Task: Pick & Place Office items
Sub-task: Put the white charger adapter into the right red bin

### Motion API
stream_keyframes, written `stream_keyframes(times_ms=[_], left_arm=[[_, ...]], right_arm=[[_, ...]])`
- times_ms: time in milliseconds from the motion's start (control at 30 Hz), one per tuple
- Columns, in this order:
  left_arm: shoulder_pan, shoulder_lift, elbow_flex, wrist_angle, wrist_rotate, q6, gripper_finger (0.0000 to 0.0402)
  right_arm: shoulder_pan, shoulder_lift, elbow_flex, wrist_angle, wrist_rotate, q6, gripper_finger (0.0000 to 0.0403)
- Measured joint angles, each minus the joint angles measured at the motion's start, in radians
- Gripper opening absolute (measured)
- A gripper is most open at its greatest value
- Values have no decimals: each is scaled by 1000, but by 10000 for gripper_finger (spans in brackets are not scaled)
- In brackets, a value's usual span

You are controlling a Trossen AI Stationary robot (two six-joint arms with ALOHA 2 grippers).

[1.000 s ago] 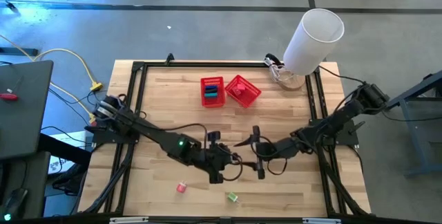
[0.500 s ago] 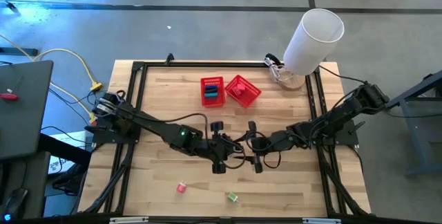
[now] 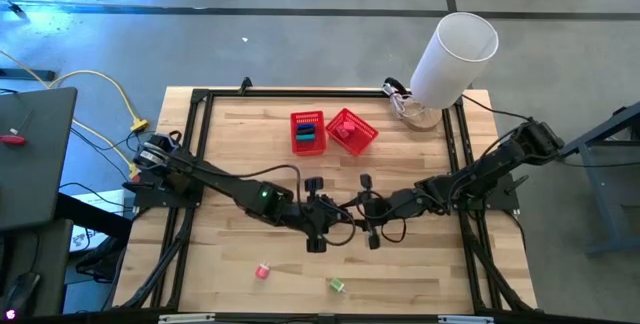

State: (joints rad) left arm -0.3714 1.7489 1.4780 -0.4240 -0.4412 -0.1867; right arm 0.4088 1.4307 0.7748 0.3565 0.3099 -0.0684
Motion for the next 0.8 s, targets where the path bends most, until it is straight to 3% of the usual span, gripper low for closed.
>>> stream_keyframes(times_ms=[100,300,433,800], left_arm=[[0,0,0,1,0,1,123],[0,-1,1,6,-2,18,184],[0,-2,1,7,-4,18,201],[4,-19,1,-61,-1,11,206]], right_arm=[[0,0,0,-3,6,-4,122],[1,0,-2,-18,1,-10,122],[2,1,-2,-22,12,-8,122],[2,1,-2,-213,215,159,122]])
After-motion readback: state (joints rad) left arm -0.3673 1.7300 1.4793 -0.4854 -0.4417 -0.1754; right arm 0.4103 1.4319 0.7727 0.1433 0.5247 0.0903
